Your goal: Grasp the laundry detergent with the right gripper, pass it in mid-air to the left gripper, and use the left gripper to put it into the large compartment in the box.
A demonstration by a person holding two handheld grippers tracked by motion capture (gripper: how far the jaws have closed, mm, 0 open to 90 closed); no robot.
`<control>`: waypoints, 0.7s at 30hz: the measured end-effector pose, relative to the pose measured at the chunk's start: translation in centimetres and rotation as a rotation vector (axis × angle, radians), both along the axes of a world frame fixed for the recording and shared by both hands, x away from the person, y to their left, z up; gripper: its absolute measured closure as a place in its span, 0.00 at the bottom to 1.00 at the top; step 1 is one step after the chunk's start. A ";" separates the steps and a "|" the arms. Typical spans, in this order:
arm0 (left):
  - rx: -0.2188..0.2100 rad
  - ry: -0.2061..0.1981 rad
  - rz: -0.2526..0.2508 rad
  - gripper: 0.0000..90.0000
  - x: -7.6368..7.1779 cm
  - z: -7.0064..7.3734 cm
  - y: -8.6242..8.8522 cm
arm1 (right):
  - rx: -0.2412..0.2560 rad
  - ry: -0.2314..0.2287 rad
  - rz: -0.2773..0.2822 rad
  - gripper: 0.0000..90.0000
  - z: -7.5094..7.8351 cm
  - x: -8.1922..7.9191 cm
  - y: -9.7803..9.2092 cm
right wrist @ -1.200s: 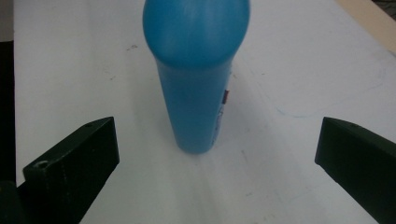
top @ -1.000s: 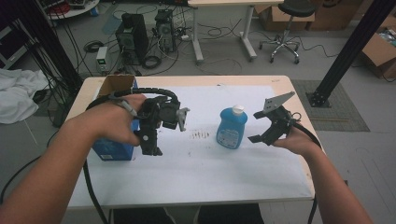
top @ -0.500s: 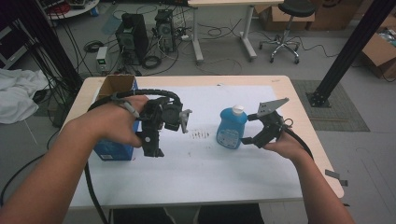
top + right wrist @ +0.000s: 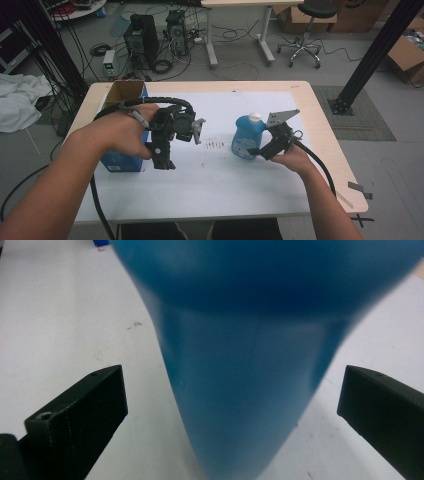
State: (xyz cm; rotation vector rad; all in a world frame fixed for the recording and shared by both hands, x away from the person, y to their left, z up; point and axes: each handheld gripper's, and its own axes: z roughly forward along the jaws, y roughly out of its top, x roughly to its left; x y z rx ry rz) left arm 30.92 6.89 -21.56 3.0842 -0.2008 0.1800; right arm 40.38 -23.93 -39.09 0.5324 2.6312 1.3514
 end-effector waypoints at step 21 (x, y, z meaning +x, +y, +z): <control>0.009 -0.001 0.003 0.00 -0.3 0.1 -0.2 | 0.090 -0.047 -0.050 0.00 -1.7 0.1 0.7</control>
